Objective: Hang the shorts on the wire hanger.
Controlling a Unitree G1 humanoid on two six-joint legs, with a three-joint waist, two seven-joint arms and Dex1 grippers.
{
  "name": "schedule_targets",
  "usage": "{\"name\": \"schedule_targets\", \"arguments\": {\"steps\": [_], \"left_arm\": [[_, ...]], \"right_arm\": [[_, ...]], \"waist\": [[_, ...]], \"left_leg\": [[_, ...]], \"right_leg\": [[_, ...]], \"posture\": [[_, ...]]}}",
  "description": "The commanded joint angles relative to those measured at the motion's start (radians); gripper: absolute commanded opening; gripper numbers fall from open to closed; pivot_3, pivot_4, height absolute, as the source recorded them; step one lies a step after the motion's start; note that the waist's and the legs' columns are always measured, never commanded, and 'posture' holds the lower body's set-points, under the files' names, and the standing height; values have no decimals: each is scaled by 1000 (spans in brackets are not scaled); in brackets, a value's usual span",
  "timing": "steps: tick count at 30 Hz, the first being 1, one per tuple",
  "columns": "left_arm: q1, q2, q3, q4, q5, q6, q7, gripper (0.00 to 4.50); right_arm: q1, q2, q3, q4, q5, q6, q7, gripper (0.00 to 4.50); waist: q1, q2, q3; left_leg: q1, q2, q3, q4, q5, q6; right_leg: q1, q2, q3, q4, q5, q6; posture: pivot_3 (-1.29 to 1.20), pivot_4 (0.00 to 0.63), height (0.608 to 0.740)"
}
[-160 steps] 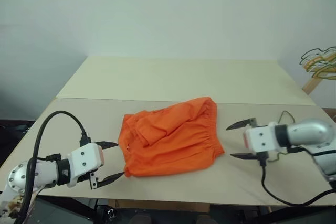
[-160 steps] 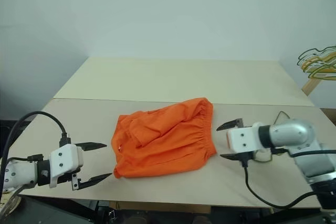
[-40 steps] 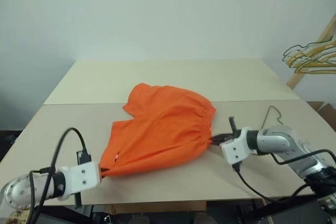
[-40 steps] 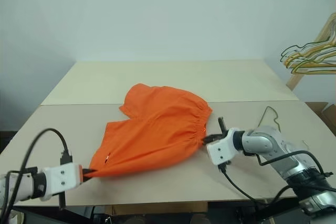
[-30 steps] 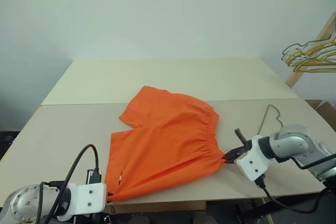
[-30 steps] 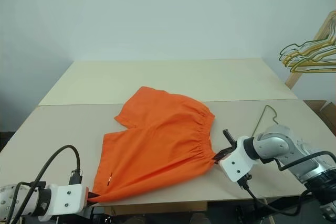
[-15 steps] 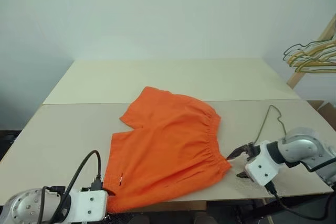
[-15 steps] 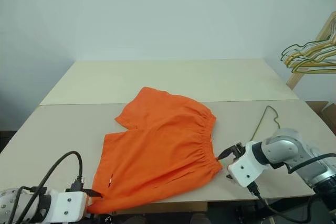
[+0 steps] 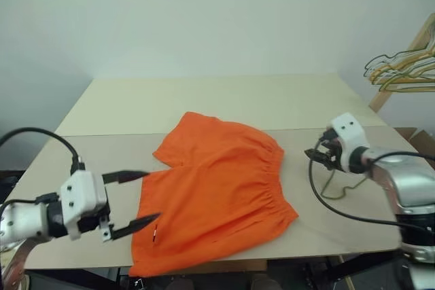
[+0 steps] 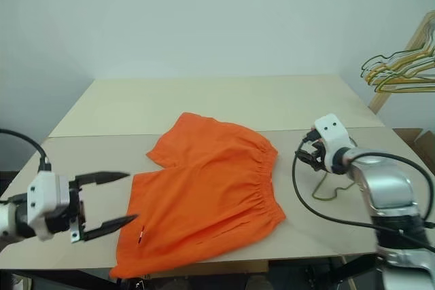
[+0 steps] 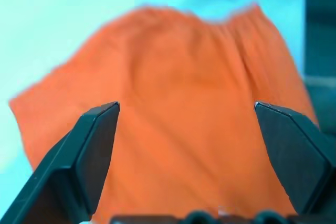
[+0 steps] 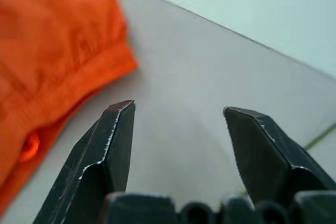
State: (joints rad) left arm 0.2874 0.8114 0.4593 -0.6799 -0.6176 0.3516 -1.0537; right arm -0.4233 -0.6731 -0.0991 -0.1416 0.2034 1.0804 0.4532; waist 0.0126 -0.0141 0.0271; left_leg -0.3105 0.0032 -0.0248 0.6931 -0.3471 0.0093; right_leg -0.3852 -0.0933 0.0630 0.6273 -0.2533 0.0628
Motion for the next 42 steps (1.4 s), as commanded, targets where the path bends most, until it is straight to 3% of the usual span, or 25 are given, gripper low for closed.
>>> {"name": "schedule_targets", "arguments": {"steps": [1, 6, 14, 20, 29, 42], "left_arm": [[-56, -20, -61, -42, -72, 40, 58, 4455], [-67, -14, -132, -57, -43, 37, 66, 4455], [-50, -7, -128, -50, -30, 18, 62, 4455], [-34, -7, -132, -54, -14, 5, 61, 4455], [-39, -3, -143, -50, 0, 0, 57, 4455], [-38, -17, -162, -42, 21, -17, 59, 4455]], "right_arm": [[-40, 87, -75, 32, -70, 87, -188, 3187], [-101, 188, -116, 171, -120, 48, -336, 3187], [-157, 245, -172, 282, -115, 0, -403, 3187], [-202, 306, -292, 355, -66, 72, -446, 3187], [-206, 307, -269, 431, -74, 96, -452, 3187], [-183, 242, -256, 316, -102, -17, -454, 3187]], "waist": [[0, 0, -3], [-11, 2, -4], [-34, 2, -4], [-38, 3, -4], [-38, 3, -5], [-38, 5, -4]], "left_leg": [[-6, -1, 0, 0, 2, -4], [-20, -4, 2, 0, 10, -20], [-18, -3, 4, 0, 7, -13], [-18, -3, 4, 0, 7, -13], [-18, -3, 4, 0, 7, -13], [-13, -3, 4, -1, 7, -13]], "right_leg": [[-5, -1, 0, 0, 1, 1], [-21, -4, 3, 1, 3, 2], [-18, -1, 2, 2, 4, 2], [-18, -1, 2, 2, 4, 2], [-17, -1, 2, 2, 4, 2], [-13, -1, 2, 1, 4, 2]], "posture": [[36, 0, 740], [30, 0, 740], [44, 0, 740], [46, 0, 740], [47, 0, 740], [44, 0, 740]]}}
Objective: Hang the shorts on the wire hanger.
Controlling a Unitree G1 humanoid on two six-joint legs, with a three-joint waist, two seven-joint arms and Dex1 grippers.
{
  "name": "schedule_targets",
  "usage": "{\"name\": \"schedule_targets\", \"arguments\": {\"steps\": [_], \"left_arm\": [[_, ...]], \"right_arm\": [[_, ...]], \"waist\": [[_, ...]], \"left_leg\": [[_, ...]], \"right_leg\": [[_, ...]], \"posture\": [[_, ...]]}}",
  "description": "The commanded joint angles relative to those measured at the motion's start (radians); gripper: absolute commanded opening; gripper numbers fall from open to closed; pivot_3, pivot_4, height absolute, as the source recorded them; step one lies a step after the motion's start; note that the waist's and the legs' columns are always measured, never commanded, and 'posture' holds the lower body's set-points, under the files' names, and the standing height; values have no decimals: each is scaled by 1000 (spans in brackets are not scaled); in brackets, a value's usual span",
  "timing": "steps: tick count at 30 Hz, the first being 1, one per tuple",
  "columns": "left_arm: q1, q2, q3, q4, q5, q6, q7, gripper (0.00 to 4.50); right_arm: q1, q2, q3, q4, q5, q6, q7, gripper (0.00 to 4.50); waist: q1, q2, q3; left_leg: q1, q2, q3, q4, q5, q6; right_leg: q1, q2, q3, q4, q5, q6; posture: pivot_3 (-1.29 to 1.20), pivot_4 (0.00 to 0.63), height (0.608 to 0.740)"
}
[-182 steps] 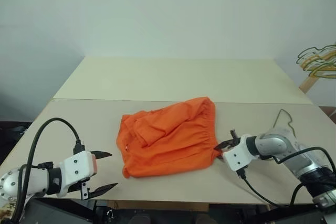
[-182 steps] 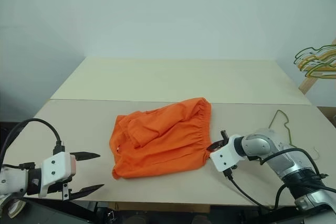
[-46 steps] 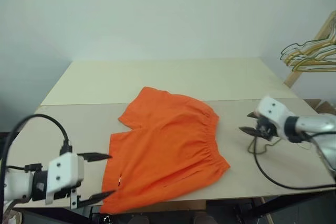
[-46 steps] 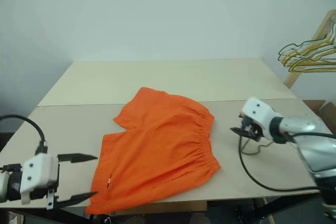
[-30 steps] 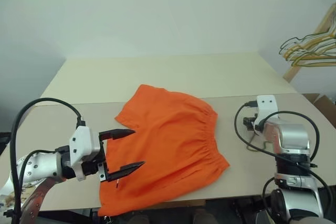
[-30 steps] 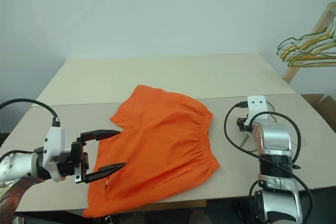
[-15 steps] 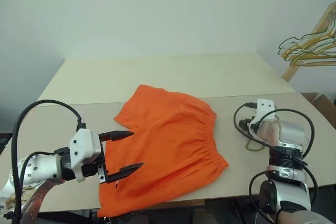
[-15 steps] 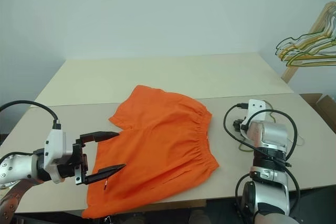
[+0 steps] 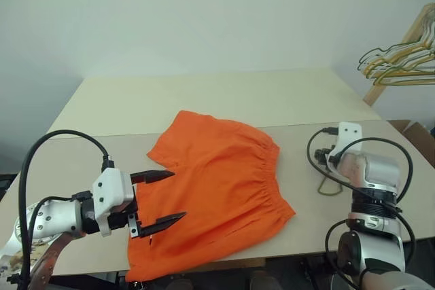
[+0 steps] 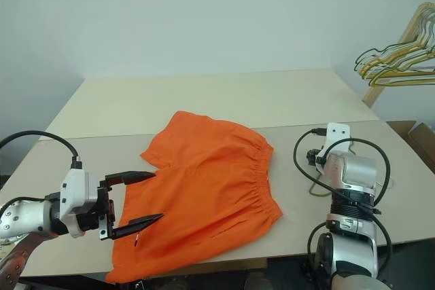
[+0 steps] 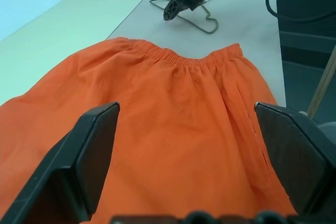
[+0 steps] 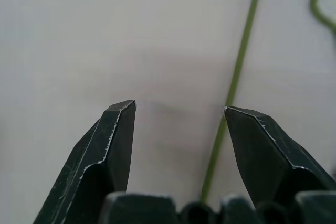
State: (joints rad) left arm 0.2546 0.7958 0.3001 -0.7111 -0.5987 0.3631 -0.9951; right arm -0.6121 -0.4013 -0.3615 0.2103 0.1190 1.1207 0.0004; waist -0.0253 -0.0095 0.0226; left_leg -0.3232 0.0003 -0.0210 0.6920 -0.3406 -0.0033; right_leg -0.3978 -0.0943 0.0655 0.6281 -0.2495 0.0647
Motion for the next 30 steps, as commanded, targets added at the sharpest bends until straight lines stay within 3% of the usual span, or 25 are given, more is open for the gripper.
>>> {"name": "schedule_targets", "arguments": {"steps": [1, 10, 19, 23, 29, 30], "left_arm": [[-6, -2, -5, -9, 3, -30, 0, 4455], [-5, 2, -18, -11, 10, -38, 1, 4455], [5, 3, -16, -16, 16, -43, 0, 4455], [4, 1, -17, -16, 16, -47, 1, 4500], [1, -1, -23, -11, 20, -59, 2, 4500], [1, -2, -24, -11, 21, -60, 2, 4500]], "right_arm": [[10, -33, 13, -33, -17, -57, 3, 3187], [-9, 25, -15, 44, -6, 57, -26, 3187], [-16, 40, -52, 146, 14, 49, -24, 3187], [-26, 45, -64, 169, 24, 54, -27, 2319], [-20, 35, -22, 177, 15, 47, -4, 154], [-19, 33, -15, 176, 14, 47, -1, 31]], "waist": [[0, 0, 0], [-15, 0, 0], [-18, -3, -2], [-18, -7, -4], [-25, -7, -4], [-25, -7, -4]], "left_leg": [[0, 0, 0, 0, 0, 0], [3, 0, 0, 0, -1, 1], [7, 1, -2, 0, -1, 2], [7, 1, -2, 0, -1, 2], [8, 2, -2, -1, -2, 3], [8, 2, -2, -1, -2, 3]], "right_leg": [[1, 0, 0, -1, 0, 0], [4, 0, 0, -1, 0, 0], [10, 1, -1, -3, 0, 0], [10, 1, -1, -3, 0, 0], [10, 2, 0, -3, 0, 0], [10, 2, 0, -3, 0, 0]], "posture": [[44, 0, 740], [44, 0, 740], [51, 0, 740], [50, 0, 740], [49, 0, 740], [49, 0, 740]]}}
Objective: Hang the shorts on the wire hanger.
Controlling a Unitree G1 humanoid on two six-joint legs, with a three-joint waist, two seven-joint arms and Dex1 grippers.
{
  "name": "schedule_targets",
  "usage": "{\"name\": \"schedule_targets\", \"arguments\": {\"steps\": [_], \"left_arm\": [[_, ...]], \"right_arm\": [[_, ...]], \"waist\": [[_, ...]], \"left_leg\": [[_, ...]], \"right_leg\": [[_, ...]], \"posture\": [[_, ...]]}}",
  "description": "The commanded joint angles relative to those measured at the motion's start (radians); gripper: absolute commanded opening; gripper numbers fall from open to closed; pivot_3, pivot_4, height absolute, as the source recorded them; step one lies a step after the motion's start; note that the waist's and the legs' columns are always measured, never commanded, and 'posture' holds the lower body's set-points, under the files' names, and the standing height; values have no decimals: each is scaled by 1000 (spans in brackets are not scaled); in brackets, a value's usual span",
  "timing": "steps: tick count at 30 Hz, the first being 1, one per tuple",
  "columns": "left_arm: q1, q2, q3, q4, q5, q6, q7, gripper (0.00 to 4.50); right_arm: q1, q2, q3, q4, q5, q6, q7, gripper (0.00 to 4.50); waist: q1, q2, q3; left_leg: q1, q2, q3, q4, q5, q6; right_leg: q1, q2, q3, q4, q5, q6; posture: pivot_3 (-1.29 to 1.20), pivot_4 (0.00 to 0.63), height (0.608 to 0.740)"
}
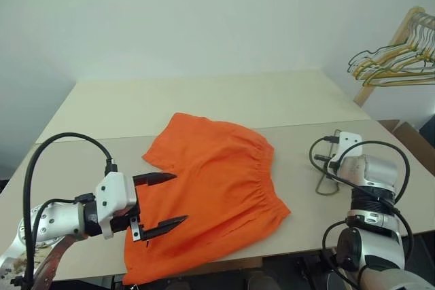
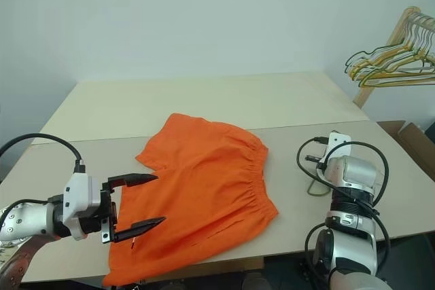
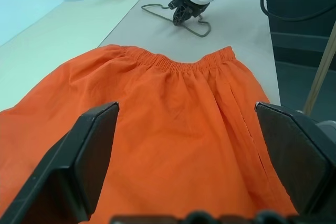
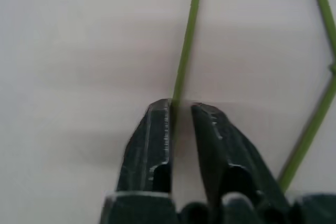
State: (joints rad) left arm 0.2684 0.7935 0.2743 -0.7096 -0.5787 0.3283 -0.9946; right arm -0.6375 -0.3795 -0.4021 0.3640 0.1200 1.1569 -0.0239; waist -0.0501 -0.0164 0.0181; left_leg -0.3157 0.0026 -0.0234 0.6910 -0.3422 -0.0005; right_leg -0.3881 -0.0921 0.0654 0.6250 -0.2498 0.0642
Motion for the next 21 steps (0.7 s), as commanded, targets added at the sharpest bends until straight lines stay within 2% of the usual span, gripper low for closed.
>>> {"name": "schedule_targets", "arguments": {"steps": [1, 7, 9, 11, 15, 18, 21], "left_arm": [[-12, 0, 2, -11, 1, -27, 1, 4500], [-18, 1, -2, -7, 8, -30, 2, 4500], [-33, -9, -2, -2, 8, -24, 25, 4500], [-69, -34, 9, 5, -49, 30, 79, 4500], [-159, -98, 24, 22, -175, 173, 255, 4500], [-250, -178, 18, 43, -288, 273, 423, 4500], [-363, -281, 21, 83, -447, 340, 600, 4500]], "right_arm": [[6, 12, 25, 24, 16, 13, 26, 31], [32, 5, 81, -40, 8, -11, 60, 31], [65, -8, 141, -126, -17, -86, 75, 31], [97, -25, 193, -242, -22, -143, 111, 31], [143, -26, 213, -455, 15, -215, 174, 31], [198, -22, 237, -613, 41, -317, 240, 31], [277, -41, 318, -728, 8, -538, 314, 31]], "waist": [[0, 0, 0], [1, 0, 0], [1, 0, 0], [4, 1, 1], [7, 9, 6], [10, 9, 6], [16, 8, 6]], "left_leg": [[0, 0, 0, 0, 0, 0], [0, 0, 0, 0, 0, 0], [0, 0, 0, 0, 0, 0], [0, 0, 0, 0, 0, 0], [-2, 0, -3, 0, 0, 0], [-3, 0, -5, 0, 0, 0], [-4, -1, -7, 0, 0, 0]], "right_leg": [[0, 0, 0, 0, 0, 0], [0, 0, 0, 0, 0, 0], [0, 0, 0, 0, 0, 0], [-1, 0, 0, 0, 0, 0], [-2, 0, 1, 0, 0, 0], [-4, 0, 0, 0, 0, 1], [-4, -1, 0, 0, 1, 1]], "posture": [[50, 0, 740], [51, 0, 740], [50, 0, 740], [46, 0, 740], [34, 0, 740], [32, 0, 740], [22, 0, 740]]}}
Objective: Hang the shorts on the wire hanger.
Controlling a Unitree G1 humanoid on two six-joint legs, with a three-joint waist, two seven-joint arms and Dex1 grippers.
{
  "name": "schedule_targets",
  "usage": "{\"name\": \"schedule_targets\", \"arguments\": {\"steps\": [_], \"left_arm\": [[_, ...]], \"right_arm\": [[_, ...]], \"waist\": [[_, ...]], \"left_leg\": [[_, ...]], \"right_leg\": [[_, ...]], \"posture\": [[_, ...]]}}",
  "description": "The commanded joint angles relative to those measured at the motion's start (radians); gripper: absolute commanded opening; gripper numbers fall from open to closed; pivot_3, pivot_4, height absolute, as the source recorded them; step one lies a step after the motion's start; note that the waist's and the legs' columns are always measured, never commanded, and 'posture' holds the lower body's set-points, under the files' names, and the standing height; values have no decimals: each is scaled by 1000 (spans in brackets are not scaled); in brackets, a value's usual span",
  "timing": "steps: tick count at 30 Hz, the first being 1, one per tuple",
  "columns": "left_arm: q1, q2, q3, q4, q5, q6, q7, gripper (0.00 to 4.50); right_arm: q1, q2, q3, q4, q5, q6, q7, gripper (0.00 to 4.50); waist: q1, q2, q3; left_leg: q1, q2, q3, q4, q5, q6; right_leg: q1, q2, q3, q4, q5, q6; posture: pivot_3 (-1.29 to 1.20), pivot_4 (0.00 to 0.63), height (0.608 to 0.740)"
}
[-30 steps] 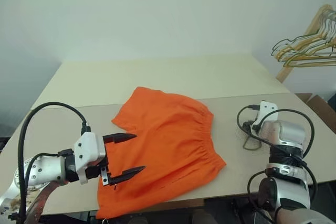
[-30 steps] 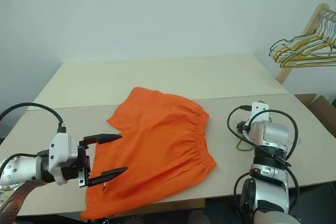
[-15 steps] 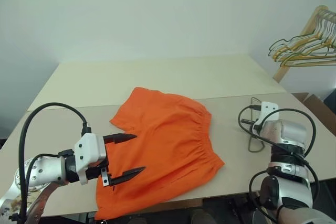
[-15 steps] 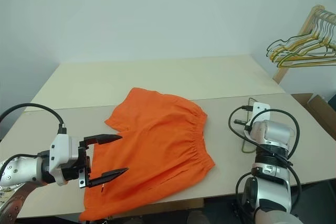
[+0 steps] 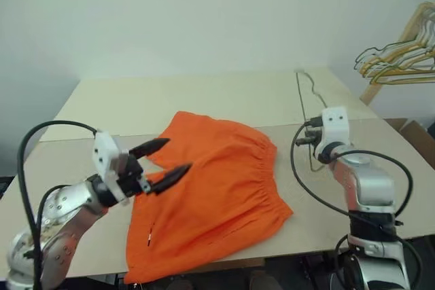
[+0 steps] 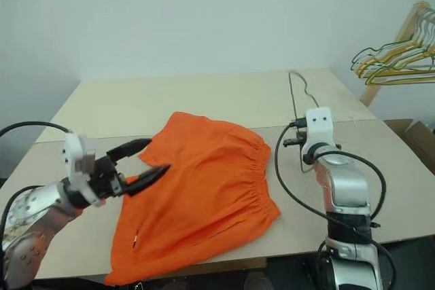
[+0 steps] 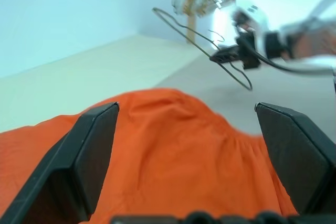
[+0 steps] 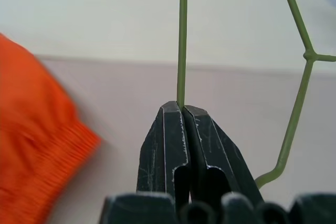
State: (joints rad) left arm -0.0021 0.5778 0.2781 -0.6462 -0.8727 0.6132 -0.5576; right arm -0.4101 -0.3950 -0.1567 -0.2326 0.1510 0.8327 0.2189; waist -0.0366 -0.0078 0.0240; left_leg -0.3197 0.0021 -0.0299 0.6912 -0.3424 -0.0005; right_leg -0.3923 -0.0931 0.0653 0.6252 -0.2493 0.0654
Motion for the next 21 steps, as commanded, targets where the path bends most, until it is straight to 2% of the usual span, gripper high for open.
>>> {"name": "schedule_targets", "arguments": {"steps": [1, 3, 5, 12, 21], "left_arm": [[-129, -95, 23, 35, -211, 70, 222, 4500], [-205, -150, 32, 76, -311, 87, 331, 4500], [-255, -173, 23, 98, -351, 96, 375, 4500], [-349, -235, -62, 146, -329, 90, 420, 4500], [-371, -278, -94, 149, -316, 72, 421, 4500]], "right_arm": [[70, -32, 98, -156, -28, -258, 94, 31], [106, -31, 148, -196, -45, -372, 126, 31], [128, -23, 196, -217, -71, -482, 140, 31], [159, -32, 338, -207, -167, -778, 213, 31], [169, -37, 363, -163, -193, -905, 271, 31]], "waist": [[6, -1, 0], [8, -2, 0], [8, -3, 0], [13, -4, 0], [23, -7, 0]], "left_leg": [[0, 0, 0, 0, 0, 0], [0, -1, 0, 1, 0, 0], [0, -1, 0, 1, 0, -1], [0, -3, 2, 1, 3, -5], [0, -3, 3, 1, 3, -6]], "right_leg": [[0, 0, 0, 0, 0, 0], [0, -1, 0, 0, 0, 1], [0, -1, 0, 0, 0, 1], [1, -1, 0, -1, 0, 1], [2, -1, -1, -2, 0, 0]], "posture": [[22, 0, 740], [22, 0, 740], [25, 0, 740], [30, 0, 740], [33, 0, 740]]}}
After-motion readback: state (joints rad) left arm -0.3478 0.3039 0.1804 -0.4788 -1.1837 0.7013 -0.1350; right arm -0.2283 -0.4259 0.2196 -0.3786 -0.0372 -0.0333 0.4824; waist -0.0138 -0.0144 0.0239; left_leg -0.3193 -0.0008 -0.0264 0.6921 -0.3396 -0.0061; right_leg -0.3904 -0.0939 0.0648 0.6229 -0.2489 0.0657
